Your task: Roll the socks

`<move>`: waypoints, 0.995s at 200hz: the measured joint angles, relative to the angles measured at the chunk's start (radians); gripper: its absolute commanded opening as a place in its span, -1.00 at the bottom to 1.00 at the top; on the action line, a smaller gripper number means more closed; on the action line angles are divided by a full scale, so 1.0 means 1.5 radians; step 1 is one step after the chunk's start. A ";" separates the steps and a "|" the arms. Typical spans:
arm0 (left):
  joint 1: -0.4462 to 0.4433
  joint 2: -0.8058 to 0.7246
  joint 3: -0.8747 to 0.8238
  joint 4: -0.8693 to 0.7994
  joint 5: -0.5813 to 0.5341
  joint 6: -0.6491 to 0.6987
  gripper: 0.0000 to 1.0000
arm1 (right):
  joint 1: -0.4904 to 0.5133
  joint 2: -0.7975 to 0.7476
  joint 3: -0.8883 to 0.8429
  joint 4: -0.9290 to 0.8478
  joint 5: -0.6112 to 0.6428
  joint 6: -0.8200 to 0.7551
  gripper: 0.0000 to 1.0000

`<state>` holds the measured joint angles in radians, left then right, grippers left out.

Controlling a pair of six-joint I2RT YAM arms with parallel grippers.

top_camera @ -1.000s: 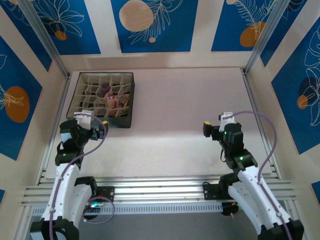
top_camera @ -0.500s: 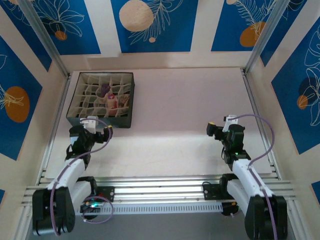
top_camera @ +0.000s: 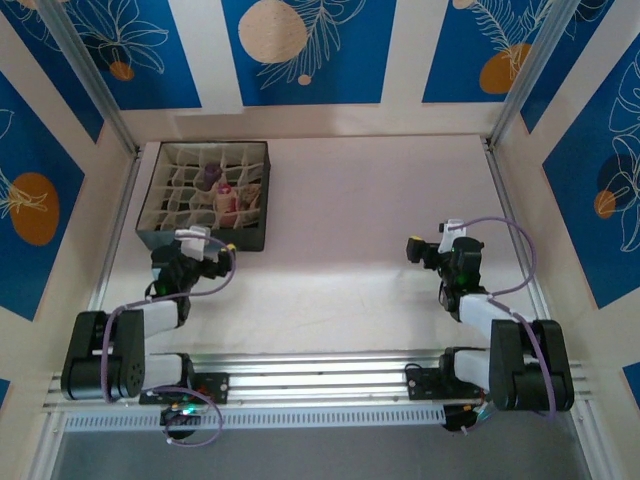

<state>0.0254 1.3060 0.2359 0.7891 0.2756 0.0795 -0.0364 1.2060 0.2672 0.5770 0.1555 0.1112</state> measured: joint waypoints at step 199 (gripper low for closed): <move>-0.051 0.165 0.067 0.098 -0.110 0.005 1.00 | 0.019 0.209 0.090 0.134 -0.068 0.004 0.98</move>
<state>-0.0509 1.5528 0.3367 0.9356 0.1104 0.0864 -0.0078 1.5200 0.4019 0.7773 0.0532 0.1165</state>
